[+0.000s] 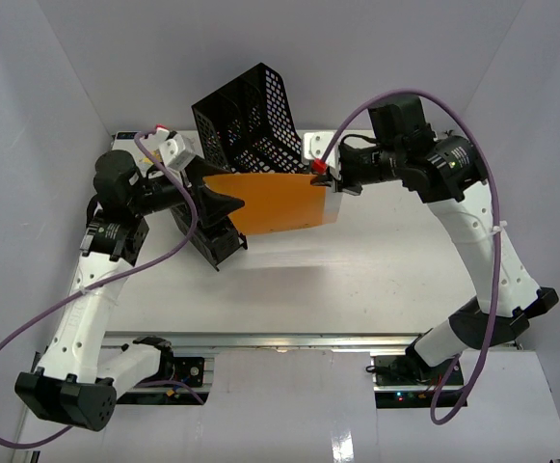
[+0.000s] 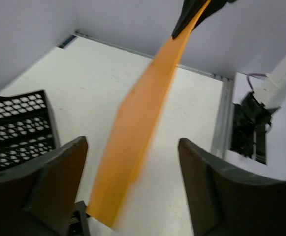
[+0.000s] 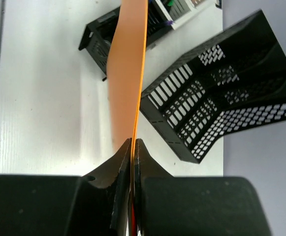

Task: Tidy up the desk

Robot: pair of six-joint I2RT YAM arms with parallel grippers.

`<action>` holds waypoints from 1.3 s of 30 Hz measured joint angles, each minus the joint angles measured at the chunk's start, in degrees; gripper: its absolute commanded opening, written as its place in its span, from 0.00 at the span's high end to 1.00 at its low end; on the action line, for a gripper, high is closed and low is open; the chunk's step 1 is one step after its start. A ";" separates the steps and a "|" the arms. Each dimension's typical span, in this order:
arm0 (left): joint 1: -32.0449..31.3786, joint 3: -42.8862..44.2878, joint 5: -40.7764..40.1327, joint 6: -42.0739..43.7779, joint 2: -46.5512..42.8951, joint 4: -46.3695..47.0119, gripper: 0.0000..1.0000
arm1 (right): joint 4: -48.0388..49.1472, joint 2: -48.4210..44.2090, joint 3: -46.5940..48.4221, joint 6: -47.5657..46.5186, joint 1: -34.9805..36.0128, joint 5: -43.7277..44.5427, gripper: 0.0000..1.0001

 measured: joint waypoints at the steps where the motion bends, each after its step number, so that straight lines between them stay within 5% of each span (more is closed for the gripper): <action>1: -0.02 0.40 -2.06 -0.12 -0.85 0.28 0.02 | 0.63 -0.04 -0.14 1.22 -0.51 0.38 0.92; 15: -0.03 -4.31 -35.87 -1.31 -27.26 8.49 0.02 | 22.33 0.54 0.50 20.50 -9.02 5.50 0.92; 39: -0.03 -15.74 -45.24 -8.23 -49.78 -7.16 0.02 | 40.30 17.65 6.54 41.39 -8.17 4.60 0.92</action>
